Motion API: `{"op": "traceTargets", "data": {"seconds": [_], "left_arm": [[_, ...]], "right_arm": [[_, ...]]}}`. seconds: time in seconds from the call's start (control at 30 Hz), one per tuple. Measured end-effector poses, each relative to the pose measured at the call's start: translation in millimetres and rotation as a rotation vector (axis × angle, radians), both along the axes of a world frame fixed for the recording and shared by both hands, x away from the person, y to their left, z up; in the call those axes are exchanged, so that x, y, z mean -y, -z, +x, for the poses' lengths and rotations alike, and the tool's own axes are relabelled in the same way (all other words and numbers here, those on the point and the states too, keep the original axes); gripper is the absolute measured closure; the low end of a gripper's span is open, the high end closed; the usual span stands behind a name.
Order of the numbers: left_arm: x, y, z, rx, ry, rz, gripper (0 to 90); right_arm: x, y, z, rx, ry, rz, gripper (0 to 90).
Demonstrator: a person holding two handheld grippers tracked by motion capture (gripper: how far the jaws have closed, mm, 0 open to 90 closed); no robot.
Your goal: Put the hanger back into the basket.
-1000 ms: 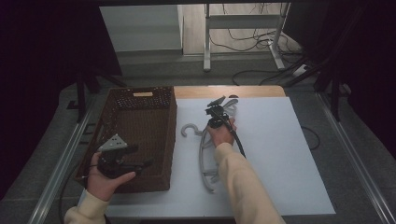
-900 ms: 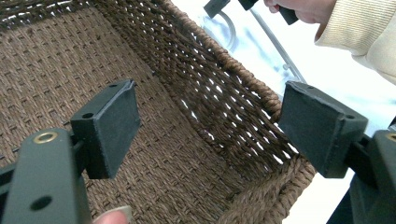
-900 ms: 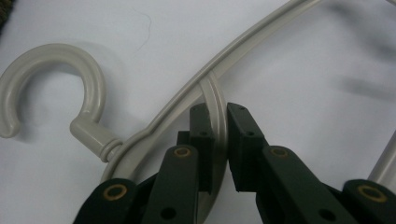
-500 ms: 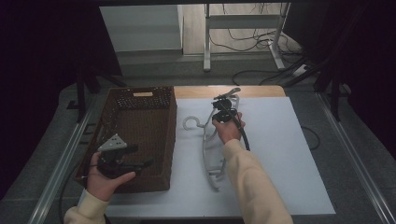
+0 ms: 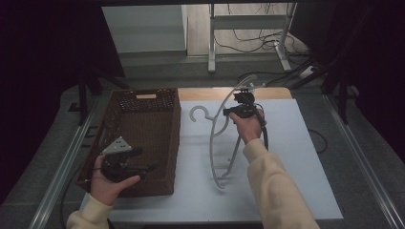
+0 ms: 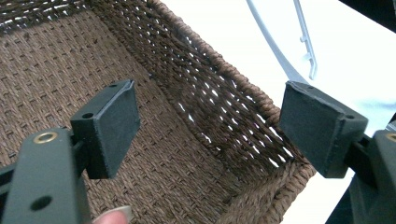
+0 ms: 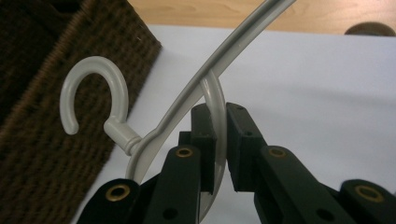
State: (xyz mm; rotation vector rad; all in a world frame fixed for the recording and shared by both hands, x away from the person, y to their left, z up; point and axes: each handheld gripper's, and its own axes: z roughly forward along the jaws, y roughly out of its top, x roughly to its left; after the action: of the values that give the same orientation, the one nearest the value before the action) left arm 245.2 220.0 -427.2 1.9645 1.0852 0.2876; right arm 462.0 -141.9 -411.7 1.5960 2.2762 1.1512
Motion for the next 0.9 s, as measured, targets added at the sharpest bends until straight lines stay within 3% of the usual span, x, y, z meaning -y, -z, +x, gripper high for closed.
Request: {"op": "traceTargets", "data": {"seconds": [0.43,0.53,0.73,0.9], "left_arm": [[10.2,-2.9,2.9,0.004,0.021,0.008,20.5],[12.9,-3.0,4.1,0.005,0.027,0.011,20.5],[14.2,-2.5,5.6,-0.001,0.028,0.008,20.6],[17.7,-3.0,6.3,-0.002,0.034,0.008,20.5]], "right_arm": [[17.7,-22.9,-13.8,0.051,-0.061,0.118,83.5],[26.8,-24.2,-18.1,0.053,-0.095,0.207,84.5],[39.3,-25.9,-24.2,0.074,-0.133,0.283,84.9],[49.5,-30.0,-31.6,0.076,-0.152,0.375,84.9]]}}
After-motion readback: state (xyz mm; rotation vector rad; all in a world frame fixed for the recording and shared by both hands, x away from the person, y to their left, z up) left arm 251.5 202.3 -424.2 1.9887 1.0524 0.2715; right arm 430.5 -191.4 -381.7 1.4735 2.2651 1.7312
